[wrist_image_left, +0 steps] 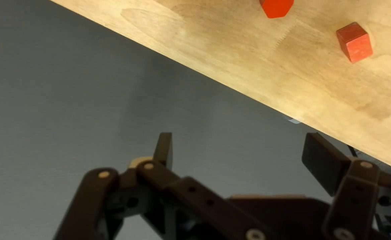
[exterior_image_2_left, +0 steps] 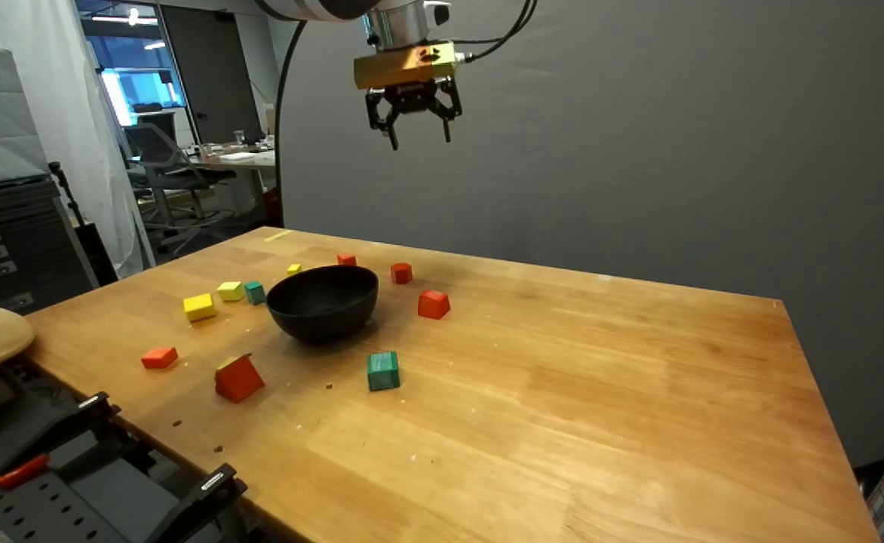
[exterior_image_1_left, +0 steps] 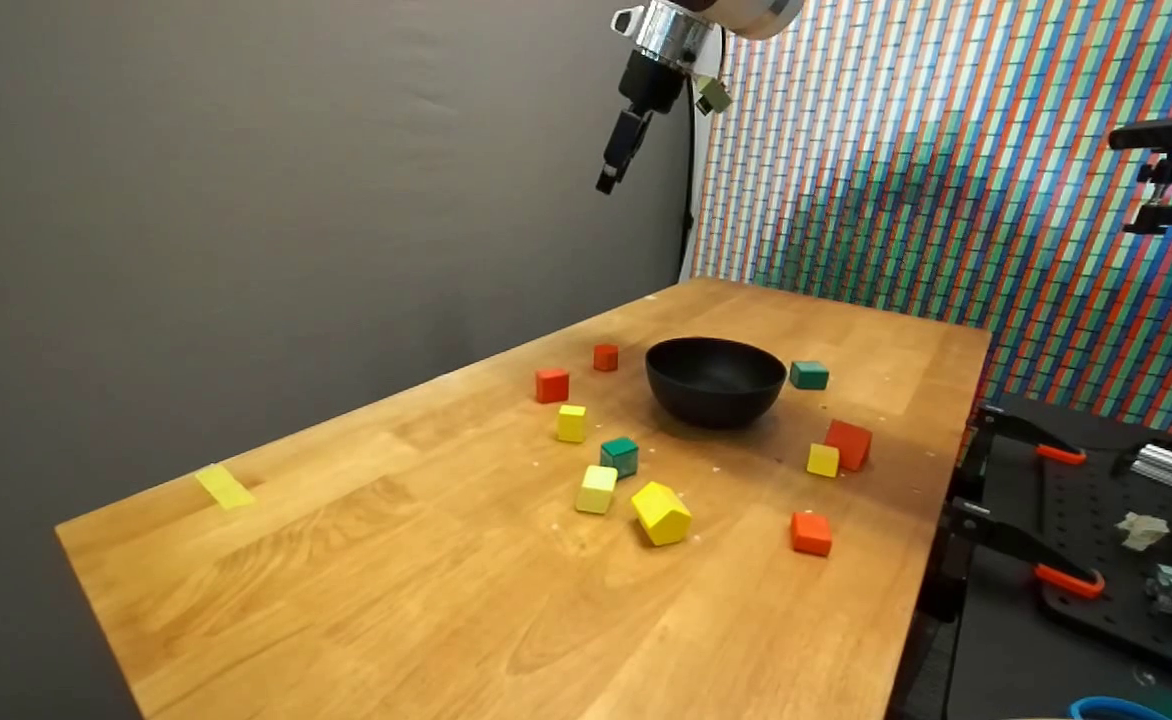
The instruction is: Put all the blocks in the bowl
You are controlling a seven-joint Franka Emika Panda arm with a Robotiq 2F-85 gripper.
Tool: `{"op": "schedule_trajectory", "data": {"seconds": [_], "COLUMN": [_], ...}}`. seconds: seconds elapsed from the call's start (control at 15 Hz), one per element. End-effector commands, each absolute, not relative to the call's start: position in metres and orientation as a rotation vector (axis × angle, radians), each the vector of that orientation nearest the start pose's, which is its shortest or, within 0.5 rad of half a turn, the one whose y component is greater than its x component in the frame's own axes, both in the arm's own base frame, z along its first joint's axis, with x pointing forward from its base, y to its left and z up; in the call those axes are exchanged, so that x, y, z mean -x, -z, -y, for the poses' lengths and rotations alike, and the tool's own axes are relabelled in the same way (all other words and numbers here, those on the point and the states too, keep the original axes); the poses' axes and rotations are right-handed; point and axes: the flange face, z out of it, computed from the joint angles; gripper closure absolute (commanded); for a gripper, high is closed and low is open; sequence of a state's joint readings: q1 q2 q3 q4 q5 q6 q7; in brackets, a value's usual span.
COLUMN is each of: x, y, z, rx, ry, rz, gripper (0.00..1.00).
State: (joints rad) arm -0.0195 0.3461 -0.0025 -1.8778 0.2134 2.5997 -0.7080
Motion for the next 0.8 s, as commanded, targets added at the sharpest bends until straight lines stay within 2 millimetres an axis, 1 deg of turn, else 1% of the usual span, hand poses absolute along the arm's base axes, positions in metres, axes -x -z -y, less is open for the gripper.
{"op": "schedule_trajectory", "data": {"seconds": [0.0,0.13,0.27,0.4,0.53,0.73], "x": [-0.661,-0.661,-0.662,-0.663,-0.663,-0.667], "y": [-0.347,-0.326,-0.305,-0.281,-0.260,-0.228], "z": [0.016,0.005,-0.010,-0.022,-0.029,-0.033], "rx": [3.011,3.022,2.999,3.017,3.033,3.043], "ry": [0.547,0.465,0.360,0.270,0.188,0.072], "rz": [0.735,0.746,0.728,0.713,0.701,0.659], "gripper": [0.00,0.00,0.00,0.00,0.00,0.00]}}
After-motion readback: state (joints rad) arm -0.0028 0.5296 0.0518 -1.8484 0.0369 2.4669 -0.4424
